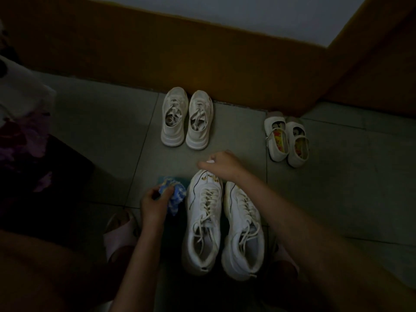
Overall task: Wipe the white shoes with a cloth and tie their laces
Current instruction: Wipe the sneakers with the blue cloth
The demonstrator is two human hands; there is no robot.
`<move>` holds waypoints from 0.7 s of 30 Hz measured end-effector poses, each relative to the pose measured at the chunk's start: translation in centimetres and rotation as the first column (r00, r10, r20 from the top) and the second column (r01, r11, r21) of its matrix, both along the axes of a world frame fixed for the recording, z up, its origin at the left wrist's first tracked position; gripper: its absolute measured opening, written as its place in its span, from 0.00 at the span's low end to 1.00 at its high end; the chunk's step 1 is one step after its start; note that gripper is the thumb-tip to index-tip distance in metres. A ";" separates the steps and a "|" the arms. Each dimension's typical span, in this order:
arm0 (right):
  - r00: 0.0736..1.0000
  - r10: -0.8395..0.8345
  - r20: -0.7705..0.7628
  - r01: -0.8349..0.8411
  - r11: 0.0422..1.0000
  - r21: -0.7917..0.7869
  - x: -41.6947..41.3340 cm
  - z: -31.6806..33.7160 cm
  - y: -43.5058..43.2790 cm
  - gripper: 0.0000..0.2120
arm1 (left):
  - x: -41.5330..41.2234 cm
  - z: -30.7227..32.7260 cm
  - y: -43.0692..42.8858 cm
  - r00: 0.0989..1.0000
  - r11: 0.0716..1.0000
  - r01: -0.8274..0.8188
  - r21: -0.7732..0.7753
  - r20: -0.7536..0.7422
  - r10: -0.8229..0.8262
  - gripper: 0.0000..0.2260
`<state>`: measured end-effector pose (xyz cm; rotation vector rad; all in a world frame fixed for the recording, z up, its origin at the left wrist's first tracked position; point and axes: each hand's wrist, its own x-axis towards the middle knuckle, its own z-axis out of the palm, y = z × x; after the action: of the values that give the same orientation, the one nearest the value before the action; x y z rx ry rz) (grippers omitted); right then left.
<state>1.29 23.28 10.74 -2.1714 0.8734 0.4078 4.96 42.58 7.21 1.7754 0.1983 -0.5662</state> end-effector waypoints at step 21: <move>0.952 -0.291 0.097 0.288 0.957 0.040 -4.3 -0.9 -2.2 0.19 | 0.2 -0.1 0.3 0.999 0.999 -0.033 -0.041 -0.007 0.033 0.02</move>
<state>-2.99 21.11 9.86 -1.9821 1.1028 0.1593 5.17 42.92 7.11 1.7282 0.2185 -0.5487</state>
